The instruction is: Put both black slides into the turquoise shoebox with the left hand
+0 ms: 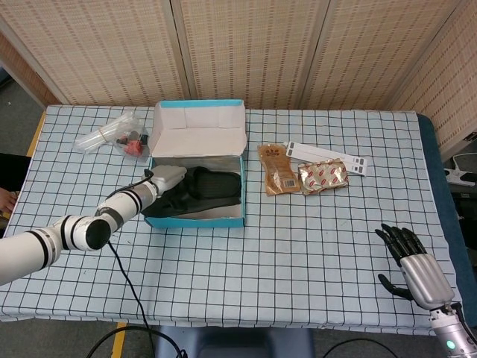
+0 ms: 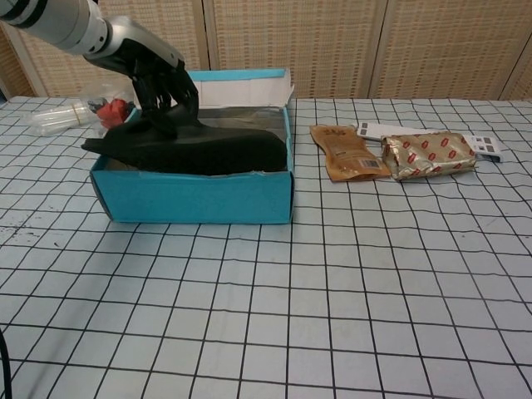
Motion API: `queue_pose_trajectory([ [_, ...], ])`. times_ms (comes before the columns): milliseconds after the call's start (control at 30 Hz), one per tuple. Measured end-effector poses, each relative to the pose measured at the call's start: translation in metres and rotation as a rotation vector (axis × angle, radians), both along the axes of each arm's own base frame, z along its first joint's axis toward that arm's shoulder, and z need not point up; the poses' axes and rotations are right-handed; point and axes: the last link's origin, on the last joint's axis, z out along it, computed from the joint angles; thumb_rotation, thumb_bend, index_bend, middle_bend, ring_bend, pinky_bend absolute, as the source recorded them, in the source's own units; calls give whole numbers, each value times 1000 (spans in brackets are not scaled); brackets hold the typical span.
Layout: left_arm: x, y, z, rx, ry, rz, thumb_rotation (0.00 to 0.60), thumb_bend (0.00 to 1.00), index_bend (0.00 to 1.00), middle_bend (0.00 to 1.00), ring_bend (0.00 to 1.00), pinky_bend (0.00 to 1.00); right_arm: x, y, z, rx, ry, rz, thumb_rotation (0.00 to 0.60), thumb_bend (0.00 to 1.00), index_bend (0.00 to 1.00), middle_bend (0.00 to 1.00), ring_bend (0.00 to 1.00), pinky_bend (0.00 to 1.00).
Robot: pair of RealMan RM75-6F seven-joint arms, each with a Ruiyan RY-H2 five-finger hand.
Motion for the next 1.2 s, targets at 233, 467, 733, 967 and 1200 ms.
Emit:
queue_pose_trajectory([
  [233, -3, 3, -13, -4, -65, -14, 600, 581, 502, 648, 553, 499, -1, 0, 2, -7, 0, -1, 600, 226, 0, 0, 0, 0],
  [467, -16, 5, -23, -7, -126, 14, 600, 587, 510, 651, 553, 495, -1, -1, 1, -4, 2, -2, 600, 227, 0, 0, 0, 0],
  [733, -35, 6, -33, 0, -173, 46, 600, 599, 527, 669, 555, 500, -1, 0, 2, -9, 3, -3, 600, 226, 0, 0, 0, 0],
  [967, -48, 5, -42, 10, -211, 62, 600, 621, 555, 693, 552, 500, -2, -1, -1, 1, 10, -6, 600, 226, 0, 0, 0, 0],
  [1200, -62, 7, -51, 13, -228, 97, 600, 626, 566, 702, 502, 463, -2, -1, -1, -5, 11, -9, 600, 226, 0, 0, 0, 0],
])
